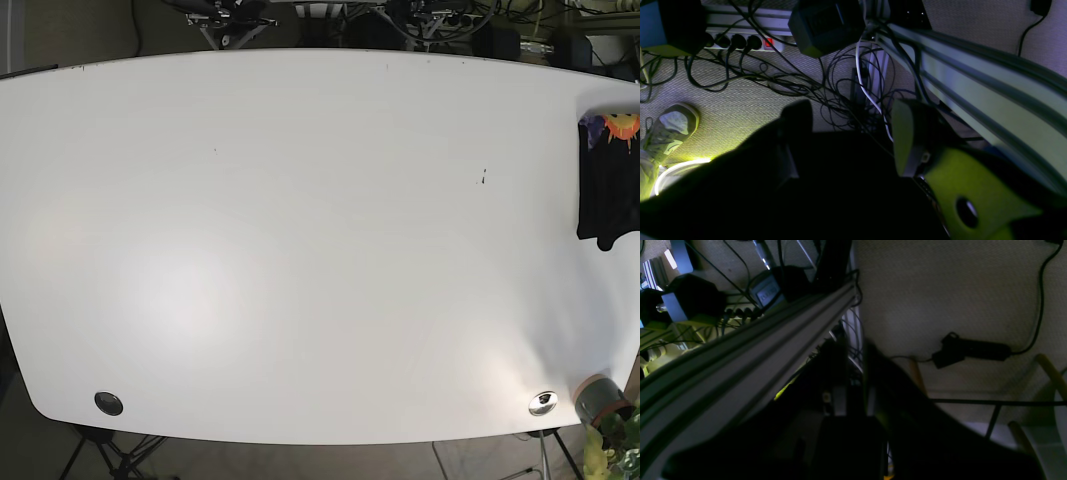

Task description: Fold the T-shirt properly

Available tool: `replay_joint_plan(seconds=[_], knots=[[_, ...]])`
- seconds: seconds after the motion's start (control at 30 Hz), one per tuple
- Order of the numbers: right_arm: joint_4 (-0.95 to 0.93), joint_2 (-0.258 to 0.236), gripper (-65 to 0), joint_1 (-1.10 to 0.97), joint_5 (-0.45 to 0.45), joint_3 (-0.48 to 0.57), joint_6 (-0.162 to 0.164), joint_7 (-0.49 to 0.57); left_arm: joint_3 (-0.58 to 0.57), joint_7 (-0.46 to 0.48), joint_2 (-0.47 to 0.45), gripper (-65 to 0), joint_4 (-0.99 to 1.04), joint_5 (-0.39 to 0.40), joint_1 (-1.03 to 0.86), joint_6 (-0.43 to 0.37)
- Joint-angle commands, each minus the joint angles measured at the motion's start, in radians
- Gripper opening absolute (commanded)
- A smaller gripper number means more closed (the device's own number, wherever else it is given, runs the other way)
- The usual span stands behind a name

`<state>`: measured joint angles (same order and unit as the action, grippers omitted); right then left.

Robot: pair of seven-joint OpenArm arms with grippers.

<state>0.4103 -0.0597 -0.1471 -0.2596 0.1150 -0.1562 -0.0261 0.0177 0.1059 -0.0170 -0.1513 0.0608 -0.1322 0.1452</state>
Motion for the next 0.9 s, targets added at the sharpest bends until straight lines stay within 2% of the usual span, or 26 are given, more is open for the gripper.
replay_joint_plan(seconds=[0.0, 0.1, 0.23, 0.7, 0.87], knots=[[0.003, -0.004, -57.9, -0.001, 0.0, -0.001, -0.003, 0.008, 0.0, 0.005, -0.004, -29.3, 0.0, 0.0, -0.001, -0.002], [0.003, -0.004, -57.9, -0.001, 0.0, -0.001, -0.003, 0.008, 0.0, 0.004, -0.016, -29.3, 0.0, 0.0, -0.001, -0.035], [0.003, -0.004, -57.9, -0.001, 0.0, 0.001, -0.003, 0.008, -0.002, 0.004, -0.021, -29.3, 0.0, -0.002, -0.007, -0.128], [0.003, -0.004, -57.9, -0.001, 0.001, 0.001, -0.003, 0.008, -0.002, 0.008, -0.022, -29.3, -0.004, -0.002, -0.016, -0.129], [0.003, -0.002, -57.9, -0.001, 0.001, 0.001, -0.003, 0.008, -0.002, 0.07, -0.021, -29.3, 0.002, -0.003, -0.022, -0.129]])
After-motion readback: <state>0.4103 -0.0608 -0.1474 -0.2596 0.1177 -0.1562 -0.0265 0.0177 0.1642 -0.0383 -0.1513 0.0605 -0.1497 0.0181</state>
